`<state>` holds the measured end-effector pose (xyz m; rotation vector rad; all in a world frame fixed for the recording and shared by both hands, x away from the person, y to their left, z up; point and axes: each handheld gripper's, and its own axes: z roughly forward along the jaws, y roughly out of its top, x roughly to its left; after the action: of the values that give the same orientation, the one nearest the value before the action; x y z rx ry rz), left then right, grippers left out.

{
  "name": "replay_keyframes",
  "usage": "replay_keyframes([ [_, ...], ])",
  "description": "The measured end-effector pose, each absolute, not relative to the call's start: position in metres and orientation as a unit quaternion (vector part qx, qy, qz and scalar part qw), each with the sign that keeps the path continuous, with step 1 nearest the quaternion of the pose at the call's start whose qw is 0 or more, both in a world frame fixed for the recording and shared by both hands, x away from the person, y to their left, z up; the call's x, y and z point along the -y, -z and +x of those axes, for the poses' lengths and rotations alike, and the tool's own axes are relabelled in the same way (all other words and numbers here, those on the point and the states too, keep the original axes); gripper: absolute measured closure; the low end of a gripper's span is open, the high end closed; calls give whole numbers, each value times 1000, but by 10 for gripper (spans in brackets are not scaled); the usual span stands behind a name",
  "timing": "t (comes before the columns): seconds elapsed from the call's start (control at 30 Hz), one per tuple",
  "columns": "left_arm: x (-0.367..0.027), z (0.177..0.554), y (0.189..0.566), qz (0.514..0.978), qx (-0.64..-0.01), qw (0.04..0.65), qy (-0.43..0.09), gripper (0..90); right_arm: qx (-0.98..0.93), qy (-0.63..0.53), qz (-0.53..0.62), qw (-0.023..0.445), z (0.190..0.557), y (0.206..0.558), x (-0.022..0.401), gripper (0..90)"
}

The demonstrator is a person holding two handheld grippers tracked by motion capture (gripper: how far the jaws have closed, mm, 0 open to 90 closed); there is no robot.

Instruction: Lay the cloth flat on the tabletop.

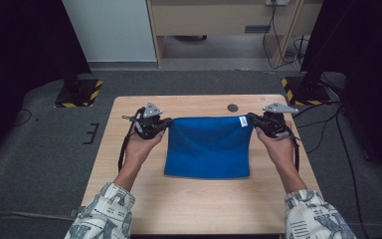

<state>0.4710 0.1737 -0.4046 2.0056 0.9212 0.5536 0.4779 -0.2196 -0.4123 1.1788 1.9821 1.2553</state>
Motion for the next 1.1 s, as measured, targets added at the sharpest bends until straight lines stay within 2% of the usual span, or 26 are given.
replay_keyframes([
  [0.7,-174,526,445,793,-418,377,-234,864,-735,-425,479,225,541,459,190,864],
  [0.73,-175,529,447,793,-419,373,-239,848,-735,-424,479,225,544,462,189,800],
  [0.8,-176,531,448,784,-425,374,-253,751,-732,-421,486,226,550,467,187,592],
  [0.9,-180,530,444,777,-432,375,-265,612,-727,-409,492,248,550,469,185,421],
  [0.97,-183,526,442,778,-428,377,-261,606,-729,-405,491,252,547,468,186,357],
  [1.1,-184,514,438,784,-419,379,-257,561,-739,-398,484,249,536,466,190,323],
])
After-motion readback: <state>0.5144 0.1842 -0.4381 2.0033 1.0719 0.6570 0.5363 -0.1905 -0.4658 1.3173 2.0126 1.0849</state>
